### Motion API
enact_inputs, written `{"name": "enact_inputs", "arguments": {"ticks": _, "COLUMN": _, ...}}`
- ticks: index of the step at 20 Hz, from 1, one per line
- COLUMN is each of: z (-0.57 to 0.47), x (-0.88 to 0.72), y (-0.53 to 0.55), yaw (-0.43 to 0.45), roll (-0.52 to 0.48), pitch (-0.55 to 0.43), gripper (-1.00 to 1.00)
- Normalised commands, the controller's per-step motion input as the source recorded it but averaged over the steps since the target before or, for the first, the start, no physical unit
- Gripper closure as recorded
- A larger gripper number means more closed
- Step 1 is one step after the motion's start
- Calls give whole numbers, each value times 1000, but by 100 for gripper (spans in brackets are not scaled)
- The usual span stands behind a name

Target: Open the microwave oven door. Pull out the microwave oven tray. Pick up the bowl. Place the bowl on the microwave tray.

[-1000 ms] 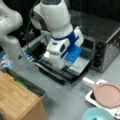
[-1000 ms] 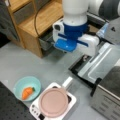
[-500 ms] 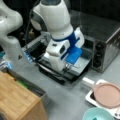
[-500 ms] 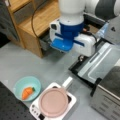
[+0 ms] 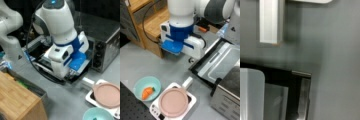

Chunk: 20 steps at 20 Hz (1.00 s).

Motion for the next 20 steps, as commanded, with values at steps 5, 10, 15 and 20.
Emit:
{"name": "enact_inputs", "arguments": {"ticks": 5, "z": 122, "x": 563, "y": -211, "yaw": 91, "roll": -132, "pitch": 203, "gripper": -100}}
{"name": "enact_inputs", "arguments": {"ticks": 10, "z": 146, "x": 613, "y": -214, "yaw": 78, "roll": -93, "pitch": 180, "gripper": -100}}
{"name": "enact_inputs", "arguments": {"ticks": 15, "z": 201, "x": 666, "y": -243, "yaw": 20, "roll": -96, "pitch": 214, "gripper": -100}}
{"name": "enact_inputs", "arguments": {"ticks": 20, "z": 288, "x": 594, "y": -160, "yaw": -30, "roll": -112, "pitch": 266, "gripper": -100}}
